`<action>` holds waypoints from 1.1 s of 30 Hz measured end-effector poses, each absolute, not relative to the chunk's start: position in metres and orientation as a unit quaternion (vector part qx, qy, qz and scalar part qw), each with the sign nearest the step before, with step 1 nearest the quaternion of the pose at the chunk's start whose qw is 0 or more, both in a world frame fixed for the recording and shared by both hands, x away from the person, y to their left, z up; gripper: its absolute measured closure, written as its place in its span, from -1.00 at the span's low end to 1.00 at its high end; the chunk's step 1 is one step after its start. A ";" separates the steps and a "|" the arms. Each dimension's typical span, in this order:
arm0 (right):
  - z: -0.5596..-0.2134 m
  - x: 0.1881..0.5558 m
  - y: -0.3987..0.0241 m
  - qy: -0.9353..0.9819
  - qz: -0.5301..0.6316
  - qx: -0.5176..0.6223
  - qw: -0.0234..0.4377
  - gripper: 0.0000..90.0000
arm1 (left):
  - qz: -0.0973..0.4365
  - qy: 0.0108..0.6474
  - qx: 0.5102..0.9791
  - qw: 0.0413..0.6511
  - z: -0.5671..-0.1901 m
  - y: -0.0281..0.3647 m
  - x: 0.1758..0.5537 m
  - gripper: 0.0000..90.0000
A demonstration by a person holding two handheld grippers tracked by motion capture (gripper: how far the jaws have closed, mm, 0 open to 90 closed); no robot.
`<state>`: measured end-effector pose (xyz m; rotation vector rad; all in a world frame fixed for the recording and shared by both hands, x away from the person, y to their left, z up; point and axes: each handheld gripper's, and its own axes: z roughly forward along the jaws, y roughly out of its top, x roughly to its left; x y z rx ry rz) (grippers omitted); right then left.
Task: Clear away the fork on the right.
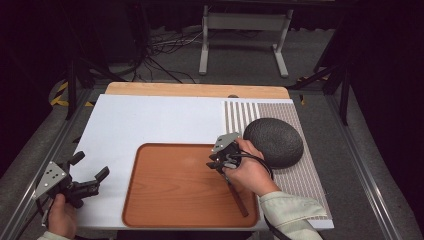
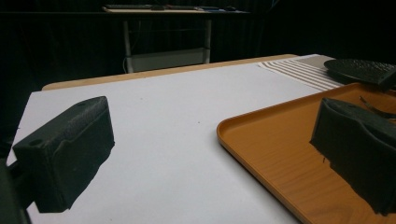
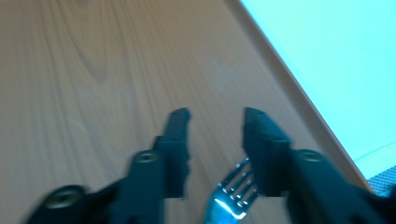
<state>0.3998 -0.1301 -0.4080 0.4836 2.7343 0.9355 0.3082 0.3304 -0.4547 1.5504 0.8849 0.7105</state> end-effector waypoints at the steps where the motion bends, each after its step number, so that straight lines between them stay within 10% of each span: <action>1: -0.410 0.401 -0.129 0.932 0.310 0.156 0.106 0.77 | 0.303 0.377 0.662 0.573 -0.455 0.330 0.308 -0.99; 33: -0.435 0.412 -0.129 0.945 0.263 0.159 0.111 1.00 | 0.302 0.377 0.660 0.575 -0.455 0.330 0.308 -0.99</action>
